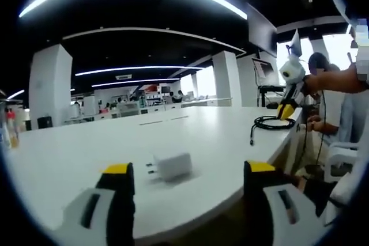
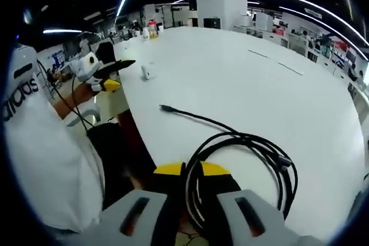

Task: Plug the desk Type‑C cable into the charger adapter.

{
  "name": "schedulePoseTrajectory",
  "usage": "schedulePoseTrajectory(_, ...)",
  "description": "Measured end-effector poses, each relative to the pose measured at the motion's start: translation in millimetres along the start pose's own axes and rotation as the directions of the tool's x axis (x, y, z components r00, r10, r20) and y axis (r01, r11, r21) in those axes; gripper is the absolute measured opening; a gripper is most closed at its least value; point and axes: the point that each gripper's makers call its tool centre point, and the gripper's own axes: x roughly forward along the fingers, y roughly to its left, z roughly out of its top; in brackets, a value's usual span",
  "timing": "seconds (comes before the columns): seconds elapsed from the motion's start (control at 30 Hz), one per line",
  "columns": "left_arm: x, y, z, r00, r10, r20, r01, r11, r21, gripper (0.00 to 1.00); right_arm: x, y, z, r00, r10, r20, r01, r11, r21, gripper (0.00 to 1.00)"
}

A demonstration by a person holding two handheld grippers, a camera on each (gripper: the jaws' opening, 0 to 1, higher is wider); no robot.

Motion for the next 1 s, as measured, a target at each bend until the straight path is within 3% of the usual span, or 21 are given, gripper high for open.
schedulePoseTrajectory(0.13,3,2.9,2.8,0.999,-0.043,-0.014,0.043,0.999,-0.002,0.46,6,4,7.4,1.0,-0.017,-0.002,0.017,0.991,-0.133,0.08)
schedulePoseTrajectory(0.23,6,4.2,6.2,0.997,-0.07,-0.014,0.069,0.997,-0.015,0.38,12,11,13.7,1.0,0.002,0.009,0.0,0.986,-0.165,0.08)
schedulePoseTrajectory(0.4,11,6.8,5.8,0.993,-0.104,-0.051,0.105,0.994,0.016,0.37,21,18,26.8,1.0,0.02,0.024,-0.014,0.975,-0.223,0.06)
schedulePoseTrajectory(0.67,20,16.0,7.0,0.985,-0.141,-0.098,0.147,0.987,0.065,0.33,39,24,38.2,0.999,0.045,-0.003,-0.044,0.951,-0.306,0.06)
schedulePoseTrajectory(1.0,34,21.7,6.3,0.96,-0.206,-0.19,0.237,0.959,0.159,0.28,60,32,53.2,0.995,0.096,-0.01,-0.093,0.929,-0.357,0.07)
